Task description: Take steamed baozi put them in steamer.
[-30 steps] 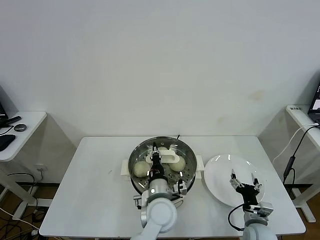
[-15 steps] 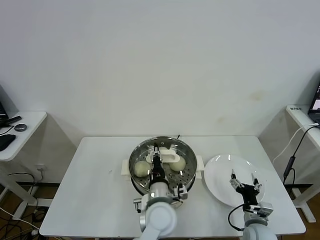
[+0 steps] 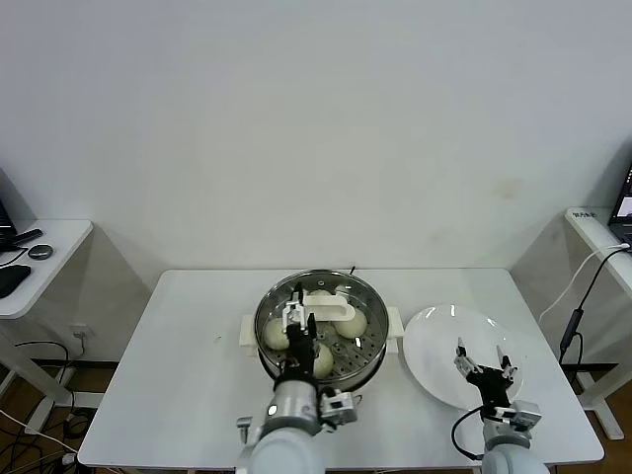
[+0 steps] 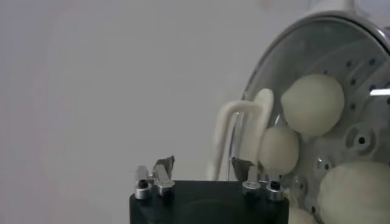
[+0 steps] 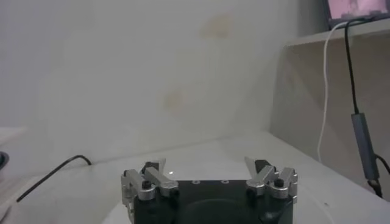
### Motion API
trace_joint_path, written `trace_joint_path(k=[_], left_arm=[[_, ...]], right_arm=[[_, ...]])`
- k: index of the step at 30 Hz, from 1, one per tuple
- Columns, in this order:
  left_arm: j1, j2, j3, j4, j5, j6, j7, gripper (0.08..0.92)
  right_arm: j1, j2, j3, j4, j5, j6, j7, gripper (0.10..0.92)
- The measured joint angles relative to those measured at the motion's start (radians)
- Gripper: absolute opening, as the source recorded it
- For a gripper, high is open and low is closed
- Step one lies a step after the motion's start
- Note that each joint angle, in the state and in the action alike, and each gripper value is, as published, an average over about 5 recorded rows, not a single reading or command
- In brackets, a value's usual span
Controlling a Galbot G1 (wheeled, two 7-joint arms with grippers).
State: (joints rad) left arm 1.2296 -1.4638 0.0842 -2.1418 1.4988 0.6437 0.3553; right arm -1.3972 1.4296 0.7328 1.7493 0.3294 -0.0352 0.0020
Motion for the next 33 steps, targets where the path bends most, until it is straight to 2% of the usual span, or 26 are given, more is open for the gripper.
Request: trace_joint_path(k=[6, 10, 15, 24, 29, 33], left_arm=[[0.056, 0.047, -0.044, -0.114, -0.057, -0.006, 0.031, 0.822], [0.083, 0.066, -0.099, -0.162, -0.122, -0.013, 0.01, 0.823], [0.122, 0.071, -0.222, -0.18, -0.312, -0.068, -0.095, 0.823], [0.244, 0.039, -0.479, -0.128, -0.814, -0.278, -0.33, 0.823], [0.336, 0.023, -0.561, -0.082, -1.047, -0.387, -0.431, 0.823], [0.412, 0.021, -0.595, -0.05, -1.169, -0.443, -0.476, 0.823]], right_arm=[[-0.022, -0.003, 0.006, 0.013, -0.024, 0.0, -0.018, 0.823], [-0.045, -0.006, 0.0, 0.041, -0.042, 0.006, -0.039, 0.823], [-0.079, -0.008, -0.024, 0.089, -0.064, 0.014, -0.056, 0.823], [-0.14, -0.033, -0.067, 0.167, -0.087, 0.023, -0.071, 0.823], [-0.181, -0.037, -0.08, 0.194, -0.091, 0.034, -0.074, 0.823], [-0.218, -0.04, -0.082, 0.215, -0.098, 0.032, -0.079, 0.823]])
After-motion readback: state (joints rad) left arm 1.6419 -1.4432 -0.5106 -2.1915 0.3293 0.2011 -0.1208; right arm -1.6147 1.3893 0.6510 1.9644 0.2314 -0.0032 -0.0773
